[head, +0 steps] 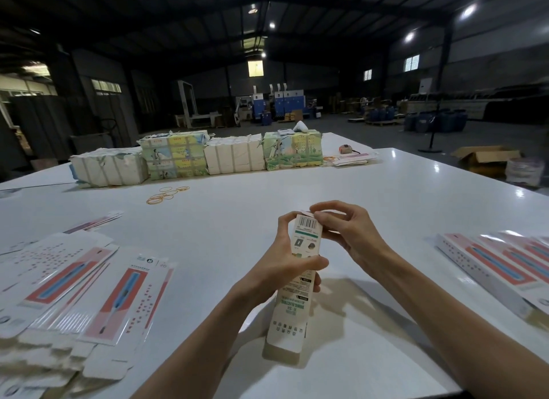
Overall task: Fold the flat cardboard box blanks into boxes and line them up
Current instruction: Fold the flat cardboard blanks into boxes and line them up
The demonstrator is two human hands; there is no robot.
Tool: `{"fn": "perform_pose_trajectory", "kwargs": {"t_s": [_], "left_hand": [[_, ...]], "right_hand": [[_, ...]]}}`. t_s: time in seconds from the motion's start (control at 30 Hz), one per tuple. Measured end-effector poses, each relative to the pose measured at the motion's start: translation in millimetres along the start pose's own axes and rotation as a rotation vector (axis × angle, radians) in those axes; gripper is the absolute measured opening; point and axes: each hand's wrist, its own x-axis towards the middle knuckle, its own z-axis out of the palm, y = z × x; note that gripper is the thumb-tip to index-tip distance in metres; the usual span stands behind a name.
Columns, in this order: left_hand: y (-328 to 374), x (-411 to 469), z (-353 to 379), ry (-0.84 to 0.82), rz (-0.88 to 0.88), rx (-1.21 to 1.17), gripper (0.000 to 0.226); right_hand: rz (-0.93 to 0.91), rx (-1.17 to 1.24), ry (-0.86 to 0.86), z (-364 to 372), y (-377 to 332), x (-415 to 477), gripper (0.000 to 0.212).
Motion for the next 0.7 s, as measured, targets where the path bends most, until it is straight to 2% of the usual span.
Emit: {"fn": "perform_pose_trajectory", "kwargs": {"t_s": [0.17,0.33,0.53,0.7], "left_hand": [[-4.2,0.0,-0.4,-0.016,0.024,0.043,0.099],[-4.5,-0.3,-0.5,-0.02,0.044,0.046,0.106],[-1.5,-0.4,-1.3,-0.053,0.066,0.03,0.097],[-3.1,0.8,-4.6,0.009,0.042,-0.074,0.095]], "right_hand": [[0.069,-0.001,-0.002,-2.1,-0.7,0.3,0.017],[0.035,-0.065,-0.027,-5.1,-5.4,0.2,0.016],[-0.022,-0.17,-0.092,-8.0,-6.2,2.2,0.023],[-0.005,-0.03,-0.147,-2.9,2.5,2.3,0.025]]}}
